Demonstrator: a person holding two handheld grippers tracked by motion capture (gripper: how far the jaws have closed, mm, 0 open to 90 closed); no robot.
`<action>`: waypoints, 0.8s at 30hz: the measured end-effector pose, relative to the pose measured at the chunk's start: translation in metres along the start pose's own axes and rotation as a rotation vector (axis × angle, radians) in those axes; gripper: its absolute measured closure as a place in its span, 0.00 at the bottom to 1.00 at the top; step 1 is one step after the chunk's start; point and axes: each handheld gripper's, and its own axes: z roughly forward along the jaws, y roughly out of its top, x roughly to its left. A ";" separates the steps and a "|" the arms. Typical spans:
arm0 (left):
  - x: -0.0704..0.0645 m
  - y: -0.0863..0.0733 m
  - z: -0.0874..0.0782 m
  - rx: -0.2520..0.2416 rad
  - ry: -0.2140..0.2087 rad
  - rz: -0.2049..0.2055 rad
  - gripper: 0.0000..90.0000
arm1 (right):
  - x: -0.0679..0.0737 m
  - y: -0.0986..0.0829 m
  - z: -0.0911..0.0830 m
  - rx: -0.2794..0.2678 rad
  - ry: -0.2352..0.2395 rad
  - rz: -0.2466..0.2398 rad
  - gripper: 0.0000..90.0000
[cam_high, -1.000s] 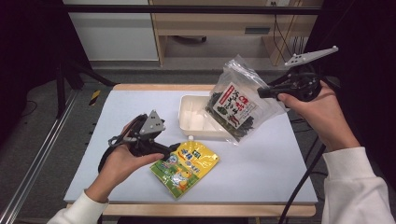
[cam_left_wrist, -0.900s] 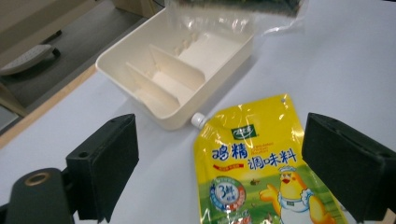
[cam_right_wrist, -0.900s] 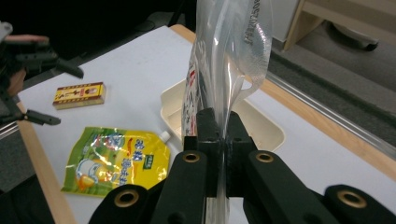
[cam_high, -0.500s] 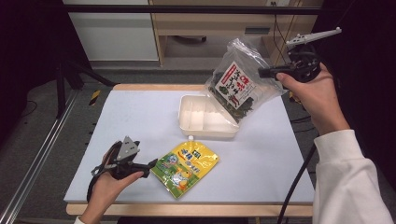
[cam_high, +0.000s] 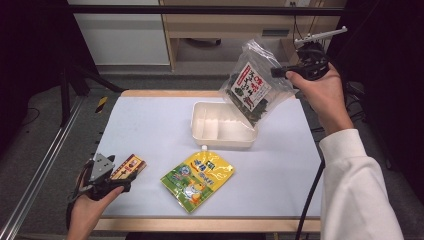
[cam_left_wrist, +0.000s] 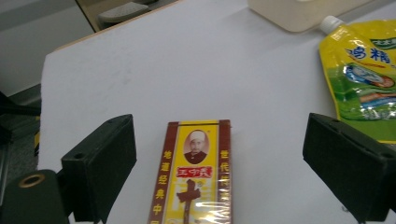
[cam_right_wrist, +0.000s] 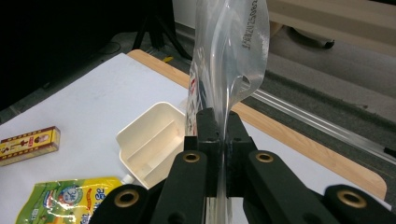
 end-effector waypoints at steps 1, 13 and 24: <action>0.003 -0.001 0.000 -0.005 0.017 -0.007 0.10 | -0.002 -0.001 0.002 0.001 0.002 0.005 0.98; 0.013 -0.004 -0.001 0.000 0.053 -0.006 0.10 | -0.015 -0.010 0.030 0.044 0.037 0.055 0.98; 0.019 -0.006 -0.002 0.002 0.072 -0.030 0.11 | -0.017 -0.013 0.042 0.110 0.034 0.063 0.98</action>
